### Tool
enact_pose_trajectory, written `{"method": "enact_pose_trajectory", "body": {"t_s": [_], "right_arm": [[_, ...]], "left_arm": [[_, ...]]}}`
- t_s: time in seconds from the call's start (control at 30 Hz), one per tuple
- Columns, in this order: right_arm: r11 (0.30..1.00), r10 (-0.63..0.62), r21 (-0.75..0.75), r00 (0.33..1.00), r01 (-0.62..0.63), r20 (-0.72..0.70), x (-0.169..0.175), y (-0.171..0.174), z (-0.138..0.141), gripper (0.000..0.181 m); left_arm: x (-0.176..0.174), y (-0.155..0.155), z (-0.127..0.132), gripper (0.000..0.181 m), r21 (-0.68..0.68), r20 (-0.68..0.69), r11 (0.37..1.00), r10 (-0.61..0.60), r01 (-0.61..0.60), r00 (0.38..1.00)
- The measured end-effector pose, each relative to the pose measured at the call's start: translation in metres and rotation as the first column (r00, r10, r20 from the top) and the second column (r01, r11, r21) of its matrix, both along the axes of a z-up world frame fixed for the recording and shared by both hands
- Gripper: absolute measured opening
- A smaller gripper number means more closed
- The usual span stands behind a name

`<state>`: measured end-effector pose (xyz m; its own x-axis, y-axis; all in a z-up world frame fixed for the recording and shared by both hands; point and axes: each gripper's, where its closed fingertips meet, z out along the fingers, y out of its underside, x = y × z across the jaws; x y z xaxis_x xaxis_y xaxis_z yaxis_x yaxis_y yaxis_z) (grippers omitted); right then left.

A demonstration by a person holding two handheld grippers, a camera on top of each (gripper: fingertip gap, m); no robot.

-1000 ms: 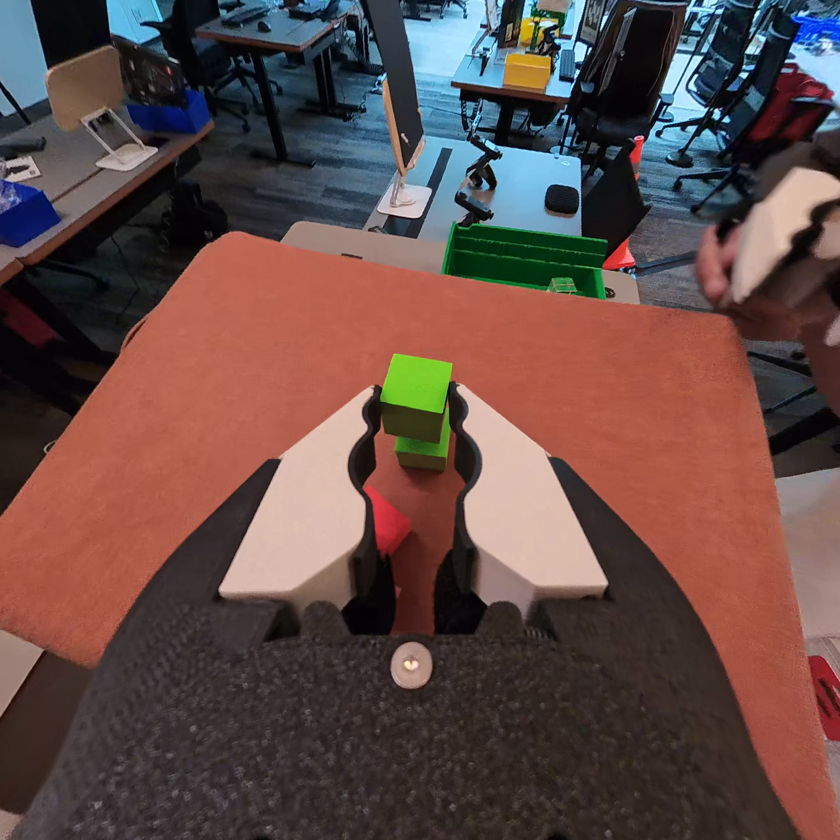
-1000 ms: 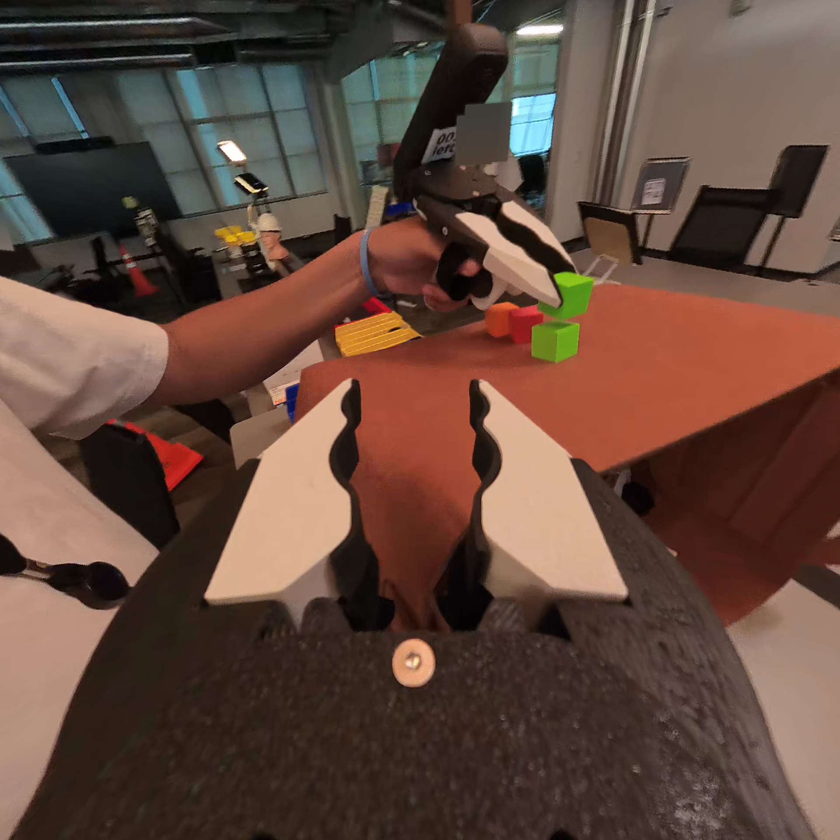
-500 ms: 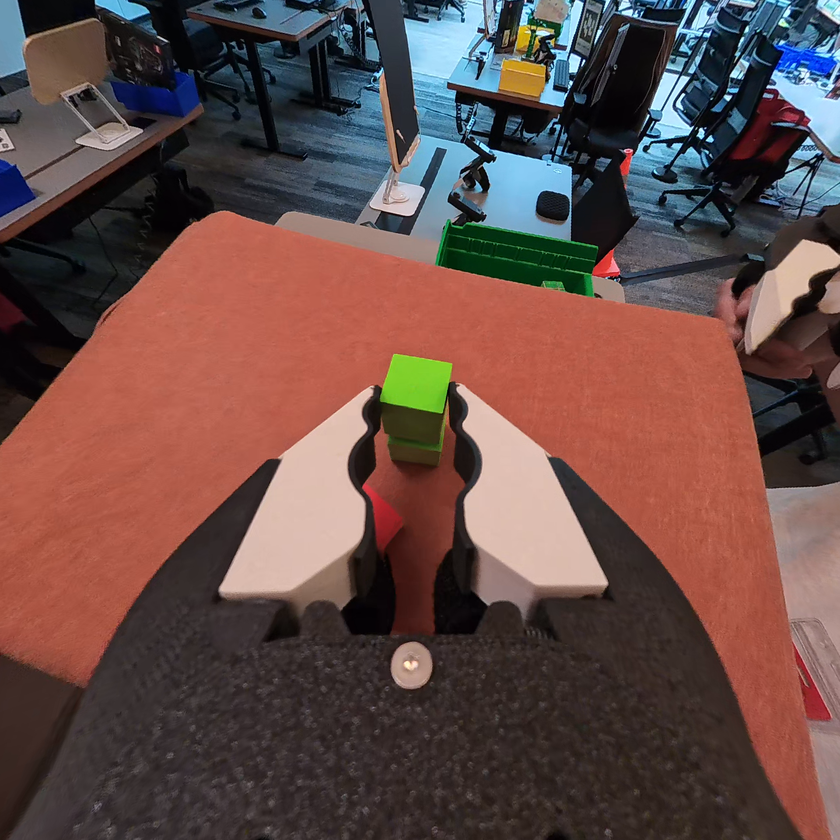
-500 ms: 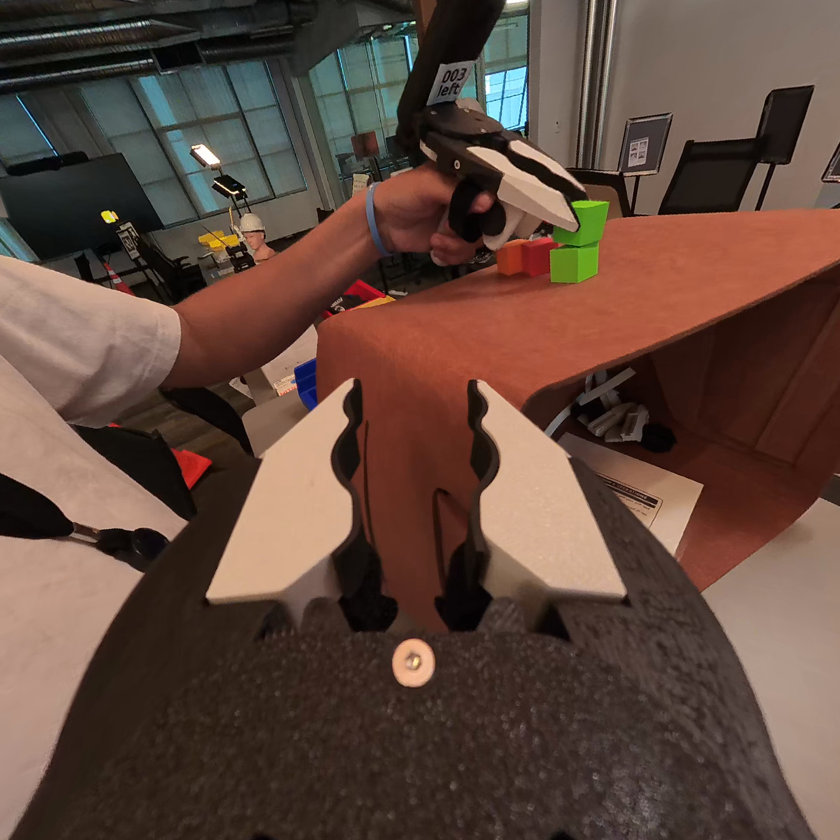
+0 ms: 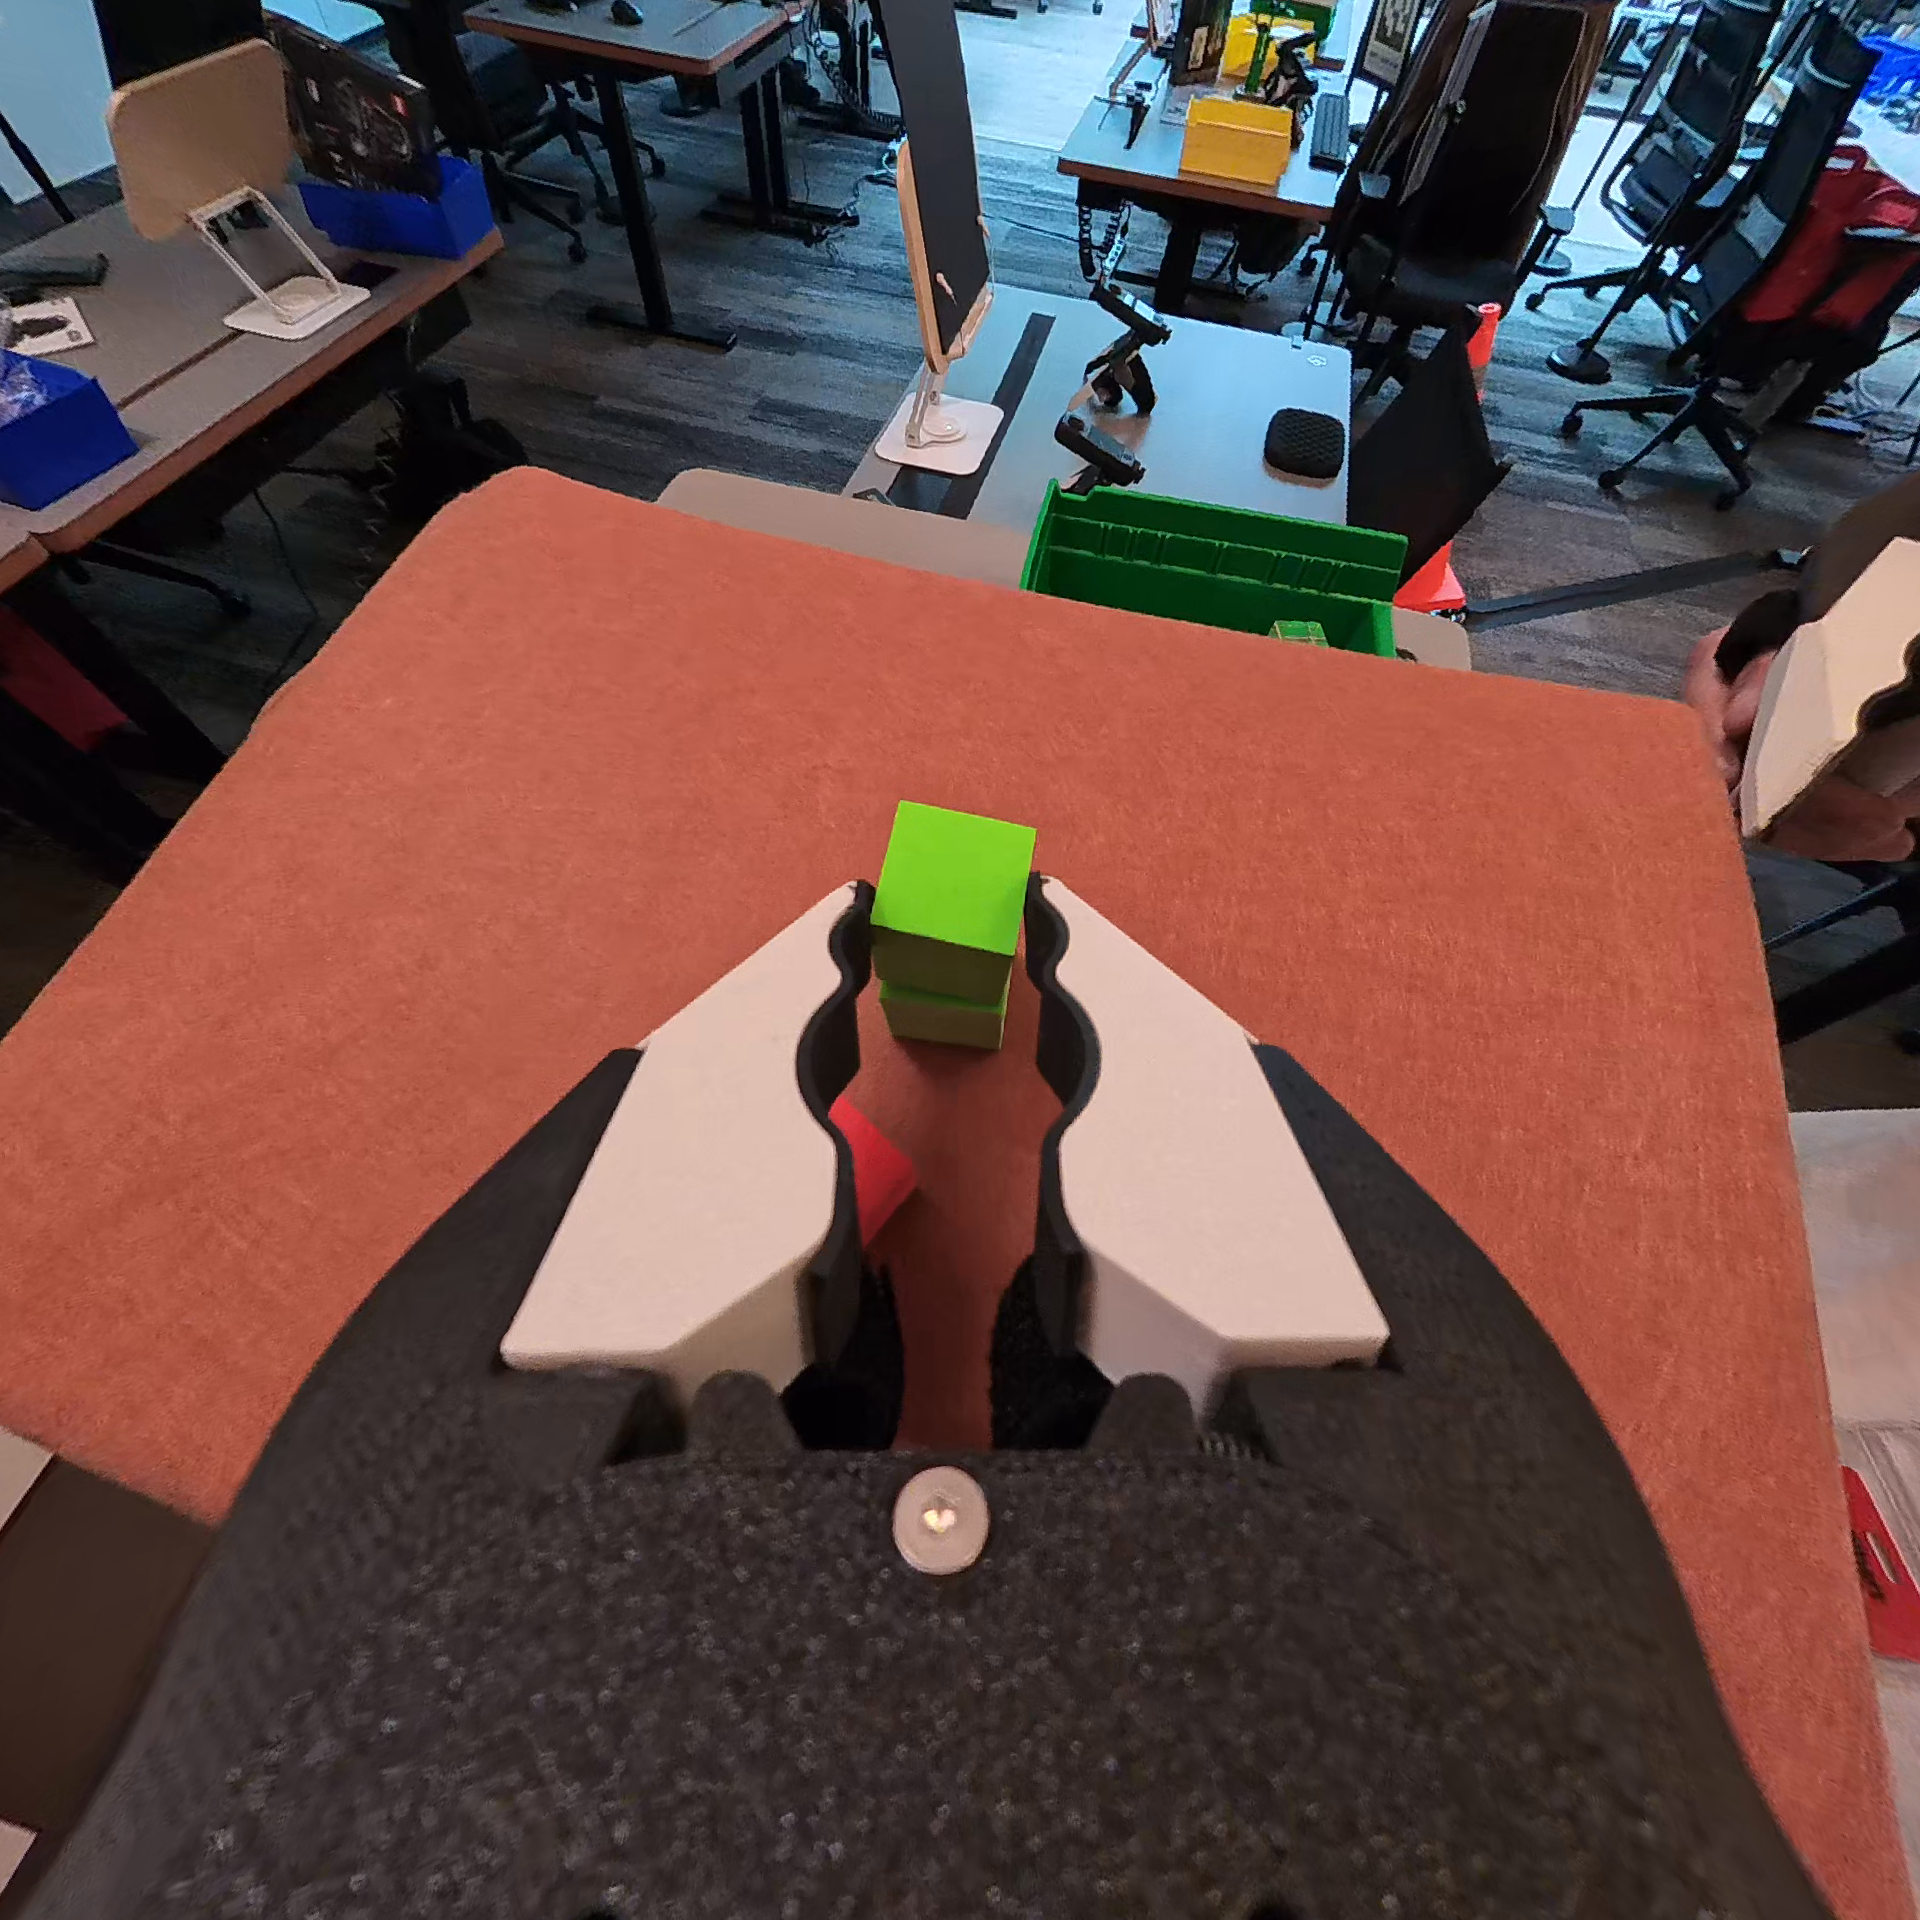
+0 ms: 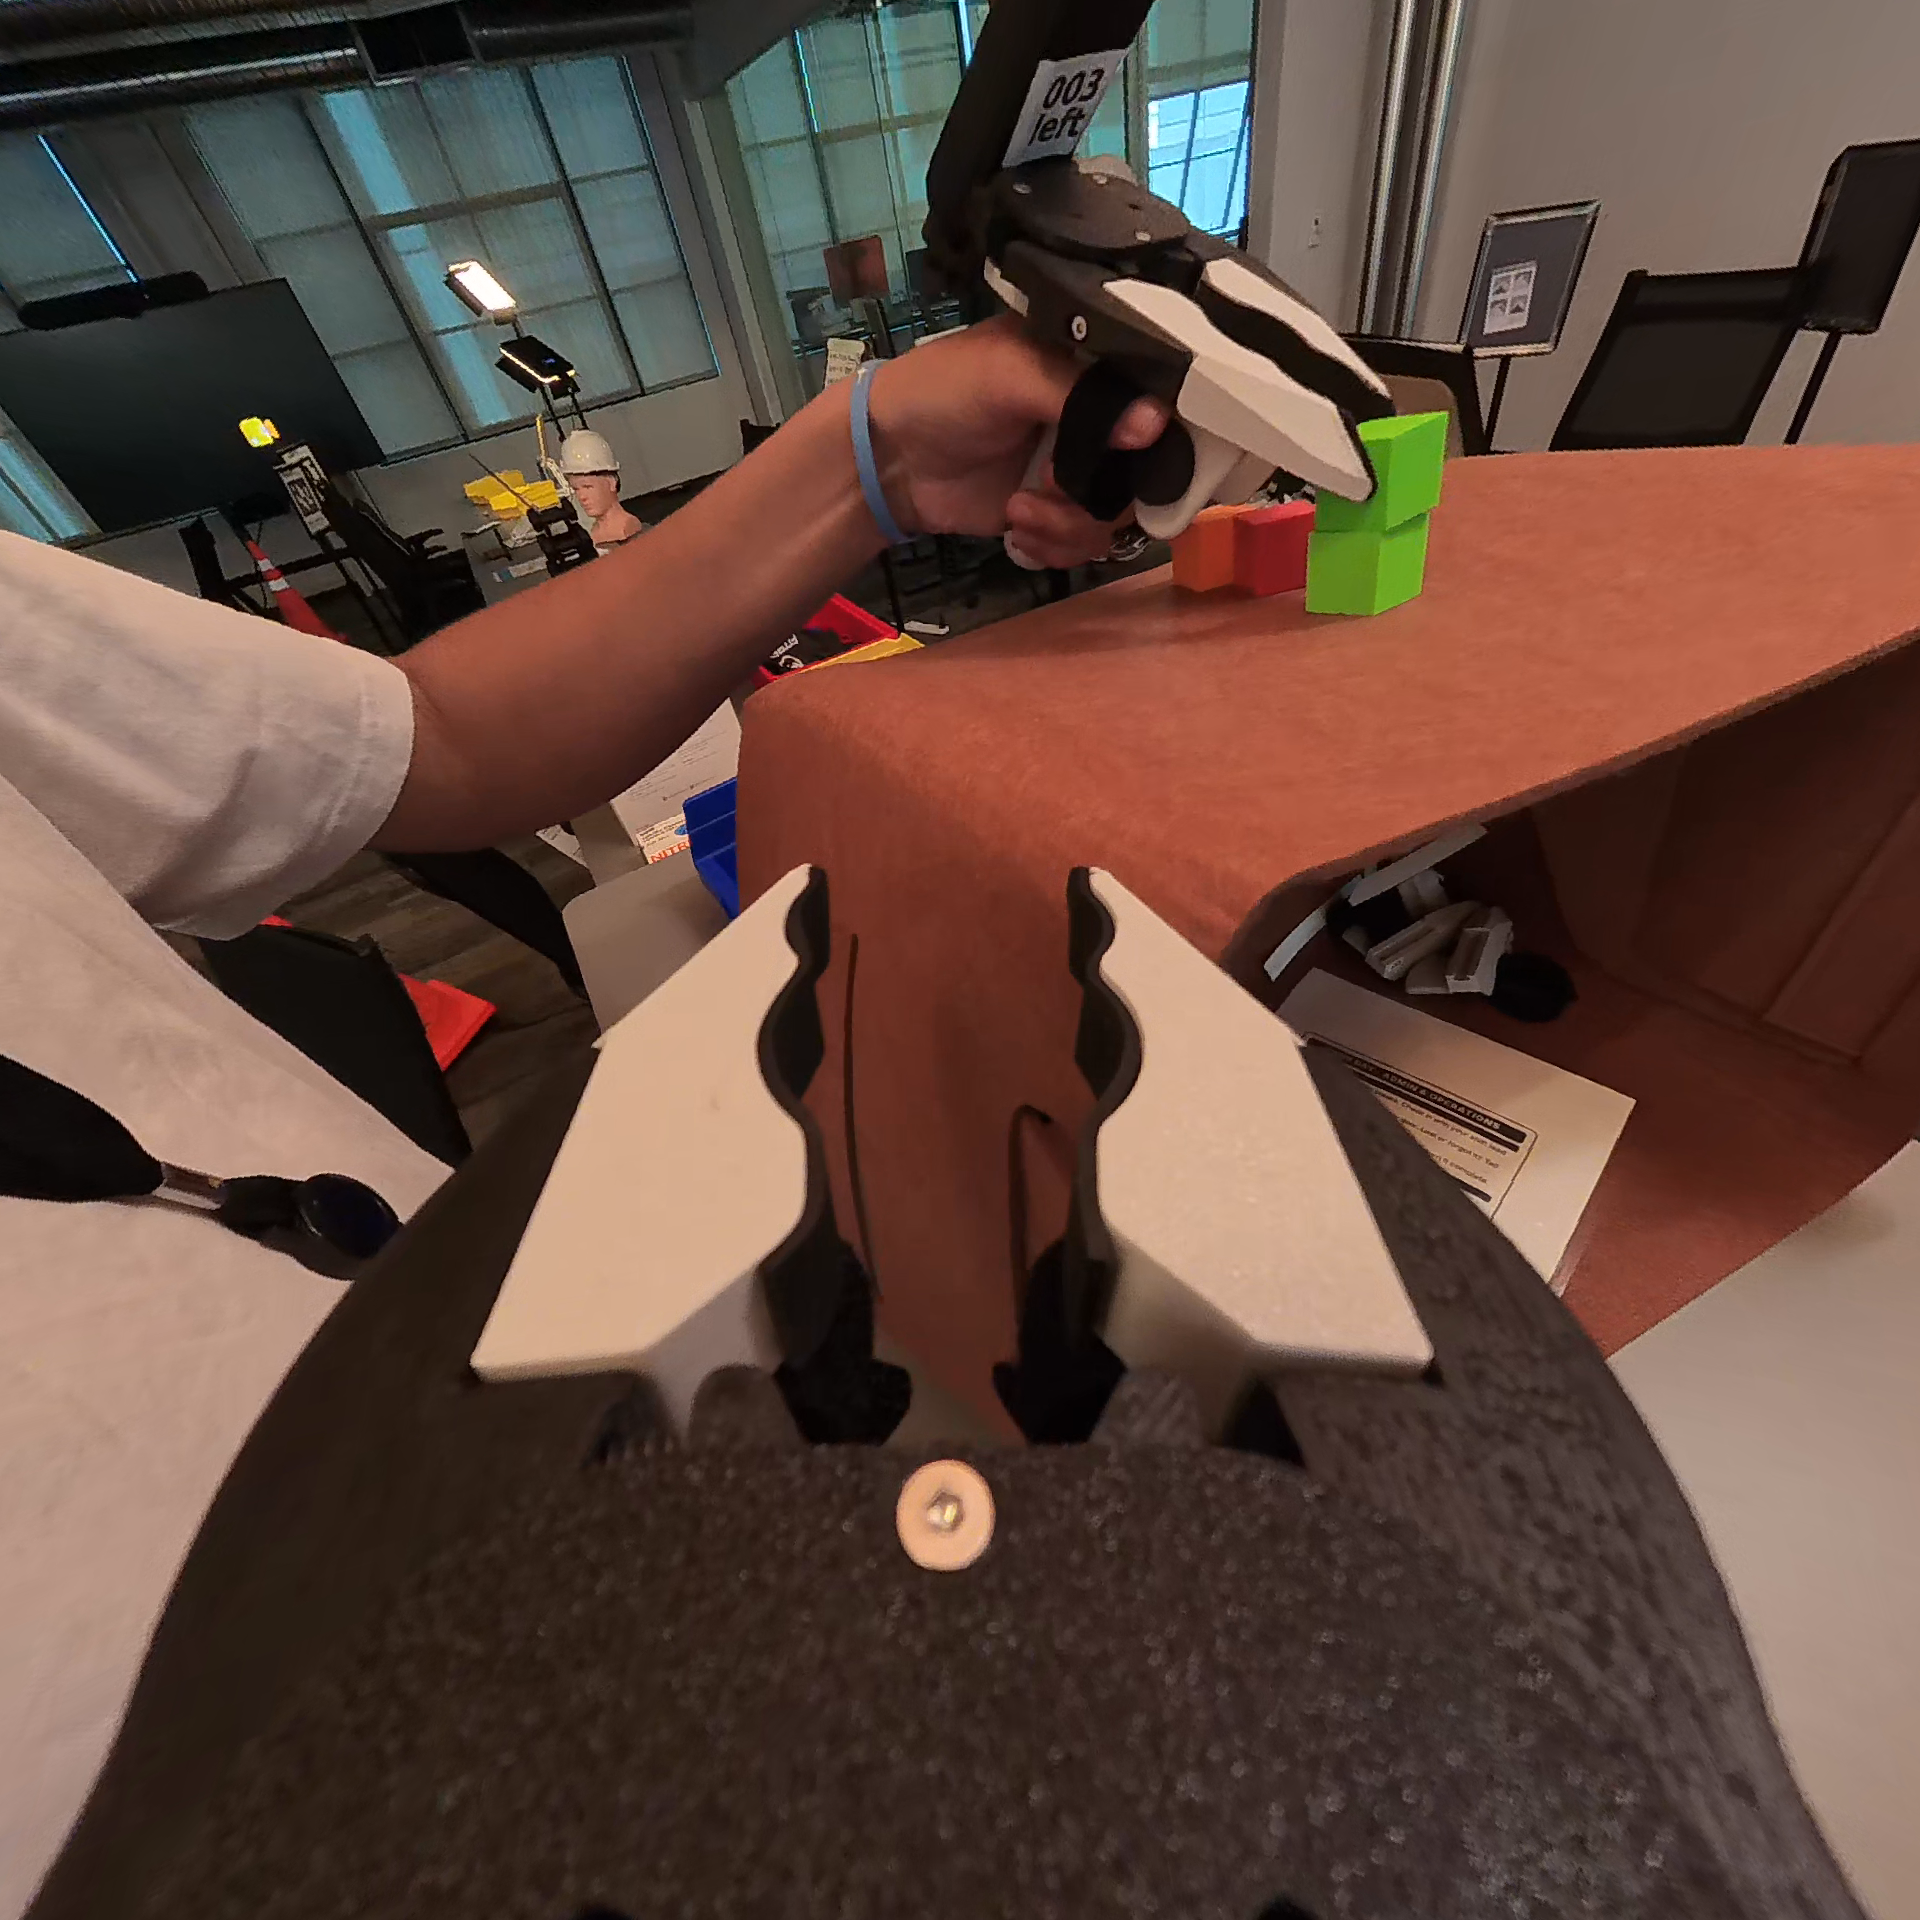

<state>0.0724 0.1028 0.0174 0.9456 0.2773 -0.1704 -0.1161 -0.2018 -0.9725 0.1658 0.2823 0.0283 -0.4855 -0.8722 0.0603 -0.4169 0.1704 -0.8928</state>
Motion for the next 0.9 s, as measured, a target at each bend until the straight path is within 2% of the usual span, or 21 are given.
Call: {"method": "enact_pose_trajectory", "body": {"t_s": [0.5, 0.67, 0.8, 0.9], "right_arm": [[1.000, 0.026, -0.006, 1.000, -0.026, -0.007, -0.003, 0.002, 0.000, 0.045], [0.999, 0.031, 0.013, 0.999, -0.032, 0.004, -0.006, -0.001, 0.005, 0.045], [0.999, 0.020, 0.029, 1.000, -0.020, 0.006, -0.004, -0.006, 0.011, 0.045], [0.998, 0.014, 0.057, 1.000, -0.014, 0.004, -0.003, -0.011, 0.018, 0.045]], "left_arm": [[-0.003, 0.001, -0.004, 0.030, 0.001, -0.021, 1.000, -0.004, 0.004, 1.000], [-0.009, -0.001, 0.000, 0.047, 0.004, -0.011, 0.999, -0.032, 0.032, 0.999], [-0.024, 0.020, 0.009, 0.050, 0.072, 0.010, 0.997, -0.003, 0.003, 1.000], [-0.036, 0.045, -0.004, 0.054, 0.171, -0.053, 0.985, 0.036, -0.026, 0.998]]}}
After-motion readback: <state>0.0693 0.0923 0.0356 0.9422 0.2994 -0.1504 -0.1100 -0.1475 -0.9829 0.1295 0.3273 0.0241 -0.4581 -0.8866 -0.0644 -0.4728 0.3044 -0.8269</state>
